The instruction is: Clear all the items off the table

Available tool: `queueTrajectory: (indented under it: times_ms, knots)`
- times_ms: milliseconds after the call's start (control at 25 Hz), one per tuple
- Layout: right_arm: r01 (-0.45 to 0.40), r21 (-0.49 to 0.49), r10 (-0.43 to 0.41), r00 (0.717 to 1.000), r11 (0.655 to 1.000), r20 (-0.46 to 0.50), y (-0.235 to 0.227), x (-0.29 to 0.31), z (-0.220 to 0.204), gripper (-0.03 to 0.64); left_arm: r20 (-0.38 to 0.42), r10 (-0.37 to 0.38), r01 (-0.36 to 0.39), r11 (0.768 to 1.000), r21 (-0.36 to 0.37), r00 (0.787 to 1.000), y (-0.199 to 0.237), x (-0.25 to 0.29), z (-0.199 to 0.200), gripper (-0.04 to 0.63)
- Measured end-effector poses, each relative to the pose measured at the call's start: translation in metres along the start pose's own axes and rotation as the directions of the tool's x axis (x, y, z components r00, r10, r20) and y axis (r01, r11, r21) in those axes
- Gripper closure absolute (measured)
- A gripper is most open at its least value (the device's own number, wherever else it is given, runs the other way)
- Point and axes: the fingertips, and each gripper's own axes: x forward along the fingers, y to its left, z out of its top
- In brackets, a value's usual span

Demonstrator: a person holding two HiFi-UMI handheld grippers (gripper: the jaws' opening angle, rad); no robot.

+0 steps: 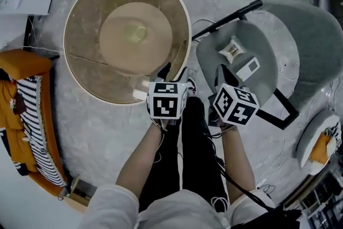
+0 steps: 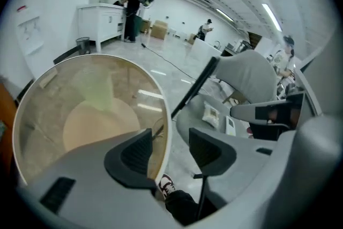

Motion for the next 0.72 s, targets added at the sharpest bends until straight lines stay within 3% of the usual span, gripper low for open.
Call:
queueTrajectory:
  times_ms: [120,400,600,720]
  knots:
    - [-0.063,-0.108,0.060,0.998,0.992,-0.029,0.054,0.012,0.008,0.592,0.062,0.079,-0.070,0.988,-0.137,0.995,0.053,-0.031,0.001,0.405]
    - [-0.196,-0.289,0.171,0.979,0.937,-0.108,0.183,0.029,-0.002,0.592,0.135,0.210,-0.147,0.917,-0.371,0.968,0.158,-0.106,-0.019,0.438]
    - [-0.289,-0.374,0.243,0.955,0.881,-0.168,0.260,0.037,-0.022,0.592,0.166,0.278,-0.168,0.860,-0.481,0.946,0.209,-0.147,-0.042,0.568]
    - [-0.317,-0.393,0.254,0.946,0.864,-0.203,0.281,0.040,-0.037,0.592,0.182,0.284,-0.152,0.839,-0.523,0.941,0.222,-0.163,-0.054,0.588]
